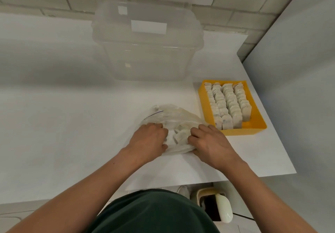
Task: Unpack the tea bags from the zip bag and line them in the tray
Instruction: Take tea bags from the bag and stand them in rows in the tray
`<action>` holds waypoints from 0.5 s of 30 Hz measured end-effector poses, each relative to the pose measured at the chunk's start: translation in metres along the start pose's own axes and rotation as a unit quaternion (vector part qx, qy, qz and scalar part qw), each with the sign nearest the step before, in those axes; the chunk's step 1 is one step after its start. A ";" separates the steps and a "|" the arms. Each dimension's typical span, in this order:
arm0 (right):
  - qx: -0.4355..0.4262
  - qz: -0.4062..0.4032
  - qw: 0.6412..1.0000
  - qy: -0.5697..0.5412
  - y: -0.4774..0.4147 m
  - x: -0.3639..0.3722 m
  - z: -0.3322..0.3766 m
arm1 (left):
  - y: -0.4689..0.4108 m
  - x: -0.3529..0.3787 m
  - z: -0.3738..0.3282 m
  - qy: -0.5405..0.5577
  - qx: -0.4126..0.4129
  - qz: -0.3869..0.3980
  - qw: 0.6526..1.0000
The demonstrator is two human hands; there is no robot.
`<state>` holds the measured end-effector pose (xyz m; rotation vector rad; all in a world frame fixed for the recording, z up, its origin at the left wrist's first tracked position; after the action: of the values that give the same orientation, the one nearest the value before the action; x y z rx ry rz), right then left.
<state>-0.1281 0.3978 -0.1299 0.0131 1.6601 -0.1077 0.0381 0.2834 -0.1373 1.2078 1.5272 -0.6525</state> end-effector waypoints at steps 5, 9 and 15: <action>-0.010 -0.133 0.990 -0.043 -0.005 0.006 0.000 | -0.002 -0.004 0.000 0.180 -0.030 -0.044 0.982; 0.003 -0.165 0.986 -0.034 0.003 0.003 -0.003 | -0.017 -0.009 -0.003 0.206 -0.062 -0.070 0.974; 0.158 -0.118 0.978 -0.065 0.025 0.011 -0.002 | -0.037 0.008 -0.009 0.190 -0.085 -0.023 0.978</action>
<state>-0.1297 0.4218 -0.1421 0.0493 1.4941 -0.5419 0.0008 0.2815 -0.1481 1.2148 1.8905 -0.3197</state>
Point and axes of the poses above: each hand's wrist, its own y-axis away from the middle knuckle, its own x-axis out of the palm, z = x × y, the point moved 3 cm from there along -y, towards the middle knuckle, and after that the axes turned 13 degrees about x, right-handed, at the moved point
